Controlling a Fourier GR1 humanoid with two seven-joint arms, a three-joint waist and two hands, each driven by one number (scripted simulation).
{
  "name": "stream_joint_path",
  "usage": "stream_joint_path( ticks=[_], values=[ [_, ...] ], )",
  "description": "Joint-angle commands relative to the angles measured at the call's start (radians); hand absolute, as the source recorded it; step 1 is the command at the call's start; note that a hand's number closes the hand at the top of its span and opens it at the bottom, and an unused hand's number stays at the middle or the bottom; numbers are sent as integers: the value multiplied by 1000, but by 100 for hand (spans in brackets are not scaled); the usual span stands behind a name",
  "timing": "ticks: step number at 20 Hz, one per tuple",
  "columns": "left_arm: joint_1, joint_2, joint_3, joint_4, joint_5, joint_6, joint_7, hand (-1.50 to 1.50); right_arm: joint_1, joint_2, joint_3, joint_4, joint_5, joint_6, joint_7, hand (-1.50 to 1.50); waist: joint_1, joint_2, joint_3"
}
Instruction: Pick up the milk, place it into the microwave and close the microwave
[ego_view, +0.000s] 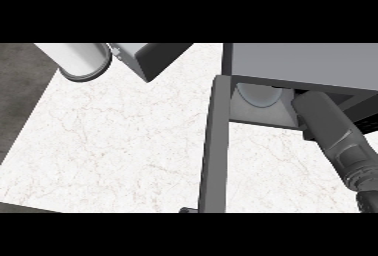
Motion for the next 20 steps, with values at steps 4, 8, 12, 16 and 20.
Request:
stream_joint_path(
  ticks=[4,8,12,16,20],
  values=[
    [-4,4,-33,20,-25,-31,1,-150,-1,31,5,-25,5,58,-87,-150,3,-2,3],
    [-23,-3,-74,23,-59,-48,-1,-150,-36,47,-16,-37,-18,134,-112,-150,-3,-2,3],
    [-49,-14,-97,52,-74,-62,-22,-150,-42,65,-36,-33,-42,216,-142,-150,-12,-3,2],
    [-16,-9,-103,65,-41,-117,-34,-150,-24,49,-97,-56,-108,330,-207,-150,-27,-20,1],
    [-23,-44,-174,43,-67,-138,-27,-150,22,83,-157,-75,-171,372,-287,-150,-39,-19,2]
  ],
)
